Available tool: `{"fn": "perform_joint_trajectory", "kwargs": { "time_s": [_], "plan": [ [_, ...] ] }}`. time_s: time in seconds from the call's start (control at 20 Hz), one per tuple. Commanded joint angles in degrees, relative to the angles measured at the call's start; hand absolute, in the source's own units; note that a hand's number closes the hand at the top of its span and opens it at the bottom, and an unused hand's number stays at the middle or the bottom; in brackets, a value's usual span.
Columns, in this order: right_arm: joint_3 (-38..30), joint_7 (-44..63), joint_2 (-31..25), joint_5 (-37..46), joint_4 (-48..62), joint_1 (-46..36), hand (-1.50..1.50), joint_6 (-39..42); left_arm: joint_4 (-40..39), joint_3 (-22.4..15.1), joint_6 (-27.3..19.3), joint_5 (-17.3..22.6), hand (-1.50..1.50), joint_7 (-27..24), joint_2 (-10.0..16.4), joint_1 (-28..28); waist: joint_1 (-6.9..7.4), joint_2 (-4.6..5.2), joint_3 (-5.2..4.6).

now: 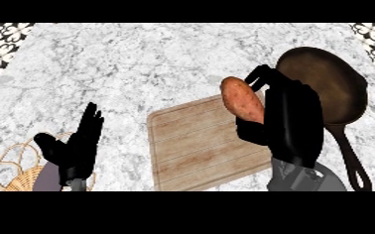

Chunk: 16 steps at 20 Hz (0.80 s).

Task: Pick the sweet potato from the cutting board and place it in the pan

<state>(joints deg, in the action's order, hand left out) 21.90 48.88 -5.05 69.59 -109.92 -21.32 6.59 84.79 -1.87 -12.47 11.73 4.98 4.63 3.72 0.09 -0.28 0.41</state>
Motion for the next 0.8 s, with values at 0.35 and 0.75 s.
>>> {"fn": "perform_joint_trajectory", "kwargs": {
  "time_s": [0.35, 0.75],
  "plan": [
    [-19.9, -17.6, -10.0, -6.9, 20.1, -4.4, 1.50, -12.7, -0.4, -0.8, 2.0, 0.7, 0.00, 0.8, -0.6, 3.7, 0.82, 0.55, -0.37],
    [-30.3, -32.8, -12.9, -14.5, 48.3, -14.8, 1.50, -24.9, -2.0, -0.5, 1.7, -0.1, 0.00, 1.7, -0.5, -0.1, 1.67, 0.94, -0.34]
  ]
}}
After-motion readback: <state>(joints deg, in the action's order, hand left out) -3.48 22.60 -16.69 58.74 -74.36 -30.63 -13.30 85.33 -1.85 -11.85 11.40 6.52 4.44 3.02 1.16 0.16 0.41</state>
